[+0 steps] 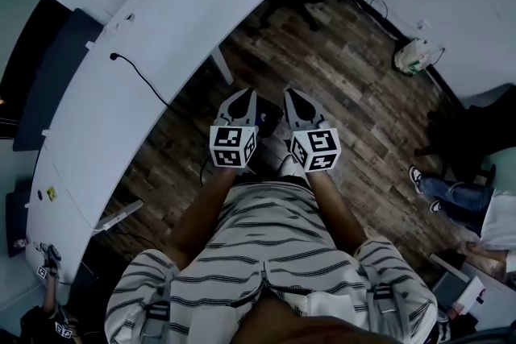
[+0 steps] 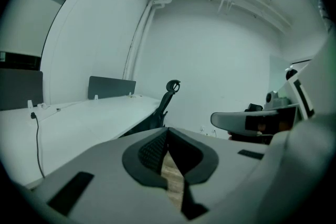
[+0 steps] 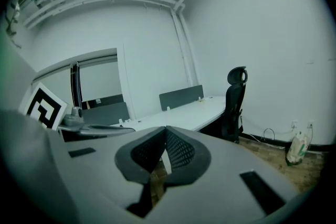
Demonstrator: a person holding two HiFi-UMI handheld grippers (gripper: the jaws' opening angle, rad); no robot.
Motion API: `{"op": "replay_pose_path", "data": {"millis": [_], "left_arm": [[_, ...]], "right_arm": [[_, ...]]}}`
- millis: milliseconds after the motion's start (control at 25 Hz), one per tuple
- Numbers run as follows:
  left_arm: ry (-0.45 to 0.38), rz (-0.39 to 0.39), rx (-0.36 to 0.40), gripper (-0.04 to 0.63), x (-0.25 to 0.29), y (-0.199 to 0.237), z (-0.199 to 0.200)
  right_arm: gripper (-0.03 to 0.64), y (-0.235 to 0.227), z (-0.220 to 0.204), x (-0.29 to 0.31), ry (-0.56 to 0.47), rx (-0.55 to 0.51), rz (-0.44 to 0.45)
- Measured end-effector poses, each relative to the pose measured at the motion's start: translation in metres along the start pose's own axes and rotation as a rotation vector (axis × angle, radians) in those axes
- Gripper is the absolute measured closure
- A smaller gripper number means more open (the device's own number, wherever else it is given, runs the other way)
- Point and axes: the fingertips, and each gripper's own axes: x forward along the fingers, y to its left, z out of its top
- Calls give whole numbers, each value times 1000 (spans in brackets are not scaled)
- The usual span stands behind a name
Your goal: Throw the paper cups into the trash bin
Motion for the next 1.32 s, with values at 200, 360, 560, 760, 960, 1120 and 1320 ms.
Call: {"op": "replay_pose_path", "data": {"millis": [200, 360, 560, 760, 960, 1120, 1320], "left_arm": [[-52, 0, 24, 571, -12, -3, 23], [-80, -3, 46, 571, -22, -6, 36], [-103, -12, 53, 571, -30, -10, 44], [-139, -15, 69, 571, -33, -12, 57], [-173, -25, 86, 572, -36, -19, 68], [-188, -28, 83, 571, -40, -27, 70], [-210, -18, 90, 572, -46, -34, 74]], "right_arm": [[601, 5, 17, -1, -44, -18, 8], [601, 9, 29, -4, -80, -29, 12], [601, 14, 39, -8, -111, -33, 26], [601, 14, 52, -12, -150, -46, 41], [601, 13, 64, -18, -192, -54, 46], [601, 12, 63, -23, -198, -61, 48], [601, 10, 64, -30, -205, -64, 51]]}}
